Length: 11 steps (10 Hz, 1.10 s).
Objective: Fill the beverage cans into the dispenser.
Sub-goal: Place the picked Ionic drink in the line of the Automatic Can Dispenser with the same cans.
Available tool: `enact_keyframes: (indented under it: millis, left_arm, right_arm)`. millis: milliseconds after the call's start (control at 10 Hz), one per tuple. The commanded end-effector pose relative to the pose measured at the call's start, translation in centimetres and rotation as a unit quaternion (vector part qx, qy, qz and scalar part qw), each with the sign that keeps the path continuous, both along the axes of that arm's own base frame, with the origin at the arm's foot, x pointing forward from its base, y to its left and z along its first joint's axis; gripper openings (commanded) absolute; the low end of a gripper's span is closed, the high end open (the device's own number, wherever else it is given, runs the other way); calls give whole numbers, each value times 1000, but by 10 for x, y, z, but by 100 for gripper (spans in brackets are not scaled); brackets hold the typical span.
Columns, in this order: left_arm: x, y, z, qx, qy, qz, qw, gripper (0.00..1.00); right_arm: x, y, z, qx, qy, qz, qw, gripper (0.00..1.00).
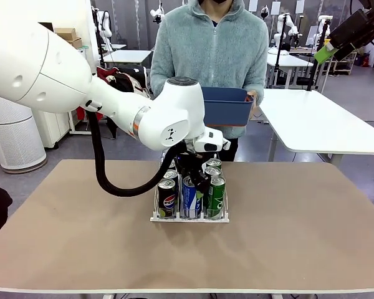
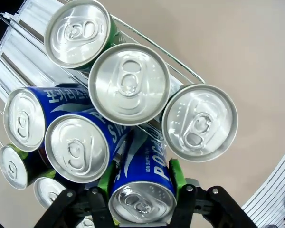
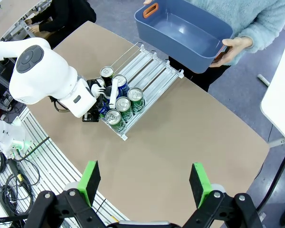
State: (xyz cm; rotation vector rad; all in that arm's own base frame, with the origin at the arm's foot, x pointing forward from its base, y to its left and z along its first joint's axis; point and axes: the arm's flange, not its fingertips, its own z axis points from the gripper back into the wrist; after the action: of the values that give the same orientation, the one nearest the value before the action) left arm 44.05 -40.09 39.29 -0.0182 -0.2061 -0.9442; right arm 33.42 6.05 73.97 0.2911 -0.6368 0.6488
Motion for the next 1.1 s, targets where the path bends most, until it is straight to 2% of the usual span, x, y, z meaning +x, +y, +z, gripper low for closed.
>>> enact_keyframes:
  millis: [0,300,400,500,600,700,1000]
  left_arm:
    - [0,0,0,1,-6,-3,1000,57]
    - [0,0,0,1,-6,-3,1000,57]
    - [1,1,0,1,0,0,1000,60]
    - [-1,3,4,0,-7,-4,1000,76]
    - [-3,4,7,5,-12,2,1000,79]
    - [-5,4,12,11,-21,10,1000,95]
    - [-15,7,29,18,-41,25,999,100]
  right_arm:
    - [0,1,0,0,1,0,1000,100]
    - [0,1,0,0,1,0,1000,100]
    - [0,1,0,0,1,0,1000,100]
    - [0,1,0,0,1,0,1000,100]
    - [0,1,0,0,1,0,1000,100]
    - [0,1,0,0,1,0,1000,100]
    - [0,1,0,0,1,0,1000,100]
